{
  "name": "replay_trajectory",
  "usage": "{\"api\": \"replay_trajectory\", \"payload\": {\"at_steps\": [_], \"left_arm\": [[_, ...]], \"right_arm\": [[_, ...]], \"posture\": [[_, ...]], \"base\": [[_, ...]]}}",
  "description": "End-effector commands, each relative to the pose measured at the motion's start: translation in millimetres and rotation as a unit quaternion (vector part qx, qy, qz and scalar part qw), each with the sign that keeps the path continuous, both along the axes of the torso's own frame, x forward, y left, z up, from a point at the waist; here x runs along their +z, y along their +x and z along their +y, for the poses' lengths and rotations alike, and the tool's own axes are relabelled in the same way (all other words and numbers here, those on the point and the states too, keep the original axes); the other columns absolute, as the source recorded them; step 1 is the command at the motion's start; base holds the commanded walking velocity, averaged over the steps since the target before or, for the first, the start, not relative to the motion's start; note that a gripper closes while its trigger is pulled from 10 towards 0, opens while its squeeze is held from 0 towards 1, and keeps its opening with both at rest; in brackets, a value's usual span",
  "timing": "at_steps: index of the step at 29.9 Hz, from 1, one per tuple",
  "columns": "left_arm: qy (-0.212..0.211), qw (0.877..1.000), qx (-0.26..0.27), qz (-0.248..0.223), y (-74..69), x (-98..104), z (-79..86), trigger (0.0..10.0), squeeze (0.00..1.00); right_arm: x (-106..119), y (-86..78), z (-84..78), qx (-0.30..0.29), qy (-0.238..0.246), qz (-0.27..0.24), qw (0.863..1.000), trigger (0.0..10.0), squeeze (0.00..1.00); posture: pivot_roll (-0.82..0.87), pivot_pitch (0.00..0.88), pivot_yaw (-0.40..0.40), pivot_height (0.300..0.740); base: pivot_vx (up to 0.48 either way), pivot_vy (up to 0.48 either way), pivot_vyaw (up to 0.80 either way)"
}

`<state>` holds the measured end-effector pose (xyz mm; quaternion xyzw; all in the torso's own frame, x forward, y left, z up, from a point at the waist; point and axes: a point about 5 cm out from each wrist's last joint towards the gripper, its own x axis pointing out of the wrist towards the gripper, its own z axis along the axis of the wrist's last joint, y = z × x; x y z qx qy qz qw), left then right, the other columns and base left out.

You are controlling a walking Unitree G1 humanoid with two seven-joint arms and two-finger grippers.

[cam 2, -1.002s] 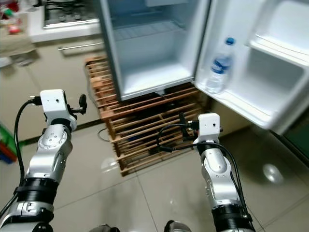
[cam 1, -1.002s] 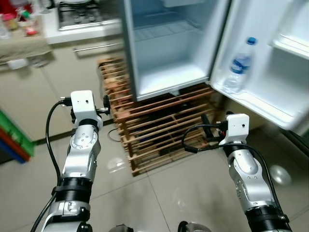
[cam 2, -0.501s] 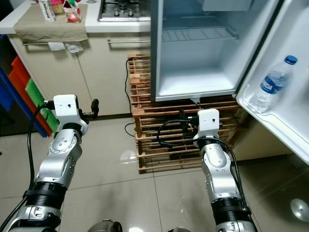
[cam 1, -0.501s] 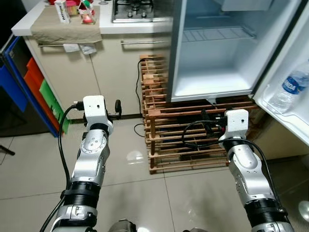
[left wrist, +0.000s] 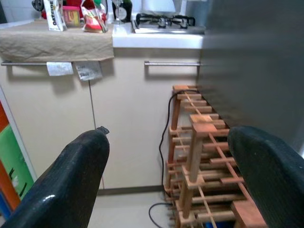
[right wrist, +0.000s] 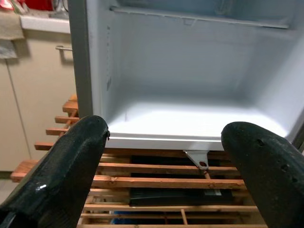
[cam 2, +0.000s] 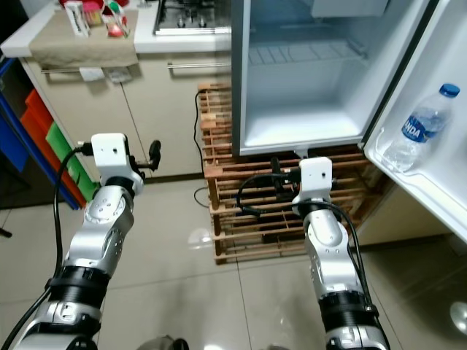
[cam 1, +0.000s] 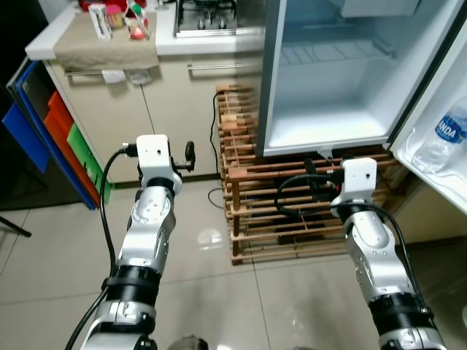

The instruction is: Restocking fridge

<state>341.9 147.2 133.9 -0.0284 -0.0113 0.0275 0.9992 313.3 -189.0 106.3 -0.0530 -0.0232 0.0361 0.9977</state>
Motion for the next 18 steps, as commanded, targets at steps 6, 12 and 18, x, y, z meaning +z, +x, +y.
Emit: {"api": "replay_trajectory", "payload": {"at_steps": [6, 12, 18], "left_arm": [[-0.007, 1.000, 0.025, 0.000, -0.5, -1, 12.2, 10.0, 0.00], [-0.001, 1.000, 0.025, -0.008, 2.3, 3, 13.0, 10.0, 0.00], [0.006, 1.000, 0.026, -0.007, 4.2, 5, 13.6, 10.0, 0.00]], "right_arm": [[-1, -0.3, -3.1, -0.006, 0.011, 0.006, 1.000, 10.0, 0.29], [0, 3.1, 6.3, 0.012, 0.011, 0.004, 1.000, 10.0, 0.32], [4, 8.2, 19.4, 0.032, 0.012, -0.005, 0.999, 10.0, 0.36]], "posture": [[-0.12, 0.000, 0.010, 0.740], [-0.11, 0.000, 0.015, 0.740], [-0.09, 0.000, 0.016, 0.740]], "base": [[0.000, 0.445, 0.00], [0.000, 0.472, 0.11], [0.000, 0.475, 0.56]]}}
